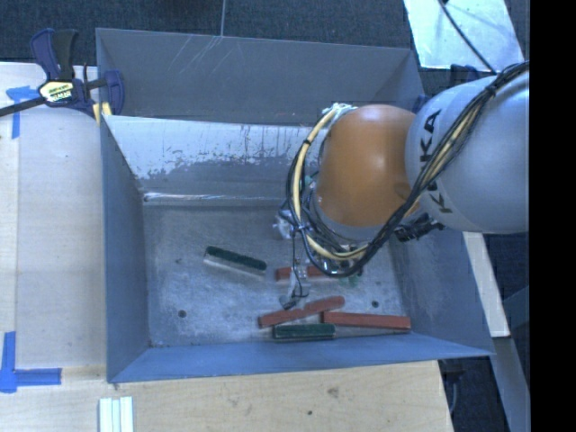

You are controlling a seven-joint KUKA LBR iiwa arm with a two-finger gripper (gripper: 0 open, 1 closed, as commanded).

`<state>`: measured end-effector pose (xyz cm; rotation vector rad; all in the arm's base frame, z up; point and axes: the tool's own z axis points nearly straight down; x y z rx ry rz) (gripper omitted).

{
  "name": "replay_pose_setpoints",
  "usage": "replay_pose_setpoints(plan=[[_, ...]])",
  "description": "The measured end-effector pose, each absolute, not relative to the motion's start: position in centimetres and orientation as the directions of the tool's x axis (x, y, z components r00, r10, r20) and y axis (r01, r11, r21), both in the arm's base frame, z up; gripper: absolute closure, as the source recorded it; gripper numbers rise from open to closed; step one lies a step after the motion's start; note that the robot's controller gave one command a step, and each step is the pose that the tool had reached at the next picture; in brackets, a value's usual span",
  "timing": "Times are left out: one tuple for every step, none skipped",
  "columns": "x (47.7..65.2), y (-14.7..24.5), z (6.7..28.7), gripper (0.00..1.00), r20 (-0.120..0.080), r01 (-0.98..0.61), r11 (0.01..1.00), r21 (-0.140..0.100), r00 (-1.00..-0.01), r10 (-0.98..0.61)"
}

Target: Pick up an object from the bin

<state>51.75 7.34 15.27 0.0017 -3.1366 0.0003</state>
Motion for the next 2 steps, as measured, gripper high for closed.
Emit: replay_pose_setpoints(plan=[[57.3, 5.4, 7.3, 0.0, -0.002, -0.033, 0.999, -0.001, -0.999, -0.033], [55.4, 13.1, 7.0, 0.0, -0.001, -0.09, 0.996, 0.004, -0.996, -0.09]])
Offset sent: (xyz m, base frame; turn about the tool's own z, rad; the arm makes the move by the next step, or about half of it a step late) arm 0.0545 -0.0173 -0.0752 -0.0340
